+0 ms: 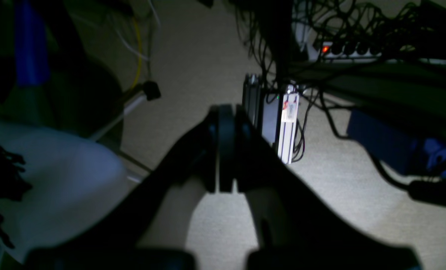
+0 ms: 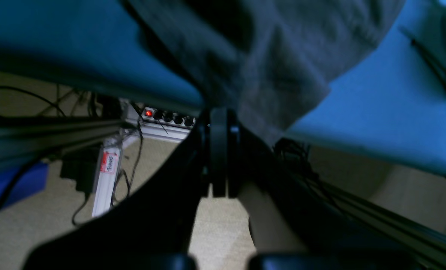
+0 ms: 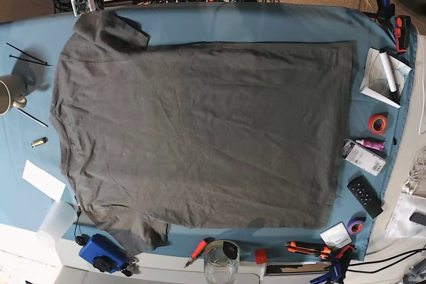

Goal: Fold the T-shirt properly
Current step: 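Move both grippers toward the shirt's collar-side corners, then grasp the shirt's shoulder corners with the left and right grippers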

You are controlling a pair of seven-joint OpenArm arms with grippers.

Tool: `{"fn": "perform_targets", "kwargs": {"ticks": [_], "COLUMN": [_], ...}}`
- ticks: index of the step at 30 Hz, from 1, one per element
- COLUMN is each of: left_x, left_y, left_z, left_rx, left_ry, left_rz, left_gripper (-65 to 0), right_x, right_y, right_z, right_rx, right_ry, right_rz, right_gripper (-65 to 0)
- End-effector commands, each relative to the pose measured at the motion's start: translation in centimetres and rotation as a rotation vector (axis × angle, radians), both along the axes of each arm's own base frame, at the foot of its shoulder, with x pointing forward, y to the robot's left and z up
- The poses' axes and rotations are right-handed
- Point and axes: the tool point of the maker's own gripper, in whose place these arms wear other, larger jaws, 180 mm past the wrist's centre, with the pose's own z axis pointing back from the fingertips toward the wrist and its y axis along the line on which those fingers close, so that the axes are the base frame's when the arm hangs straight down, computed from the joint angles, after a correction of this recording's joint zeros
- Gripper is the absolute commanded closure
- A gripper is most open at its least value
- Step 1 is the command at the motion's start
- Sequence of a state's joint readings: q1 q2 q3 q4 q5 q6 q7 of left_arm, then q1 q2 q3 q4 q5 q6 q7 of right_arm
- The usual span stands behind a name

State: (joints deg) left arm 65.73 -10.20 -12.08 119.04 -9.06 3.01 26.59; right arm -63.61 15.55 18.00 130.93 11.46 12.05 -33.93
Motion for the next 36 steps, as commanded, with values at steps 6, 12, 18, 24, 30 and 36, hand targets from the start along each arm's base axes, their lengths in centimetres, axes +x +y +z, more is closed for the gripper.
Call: {"fn": "perform_targets", "kwargs": {"ticks": [6, 12, 18, 24, 30, 36], "left_x": [-0.2, -0.1, 0.2, 0.2, 0.3, 0.3], "left_y": [0.1, 0.1, 0.1, 0.1, 0.1, 0.1], "left_z": [0.5, 0.5, 0.6, 0.6, 0.6, 0.6], "left_rx": [0.008, 0.008, 0.008, 0.008, 0.008, 0.008], "left_ry": [-0.003, -0.008, -0.018, -0.019, -0.02, -0.023], "left_rz": [-0.005, -0.005, -0.005, -0.005, -0.006, -0.006], "left_gripper": [0.0, 0.0, 0.0, 0.0, 0.0, 0.0], "right_x": [1.0, 1.3, 2.7, 1.4, 1.9, 1.8], "right_y": [-0.9, -4.2, -4.4, -6.7, -9.0, -10.9], "right_z": [1.2, 1.0, 1.2, -1.1, -0.7, 0.0], "right_rx": [-0.053, -0.149, -0.145, -0.162, -0.016, 0.152], "right_ry": [-0.045, -0.011, -0.042, 0.005, -0.007, -0.013], "right_rz": [-0.022, -0.206, -0.218, -0.274, -0.344, -0.387], "right_gripper": [-28.2, -28.1, -28.1, -28.1, -28.1, -28.1]}}
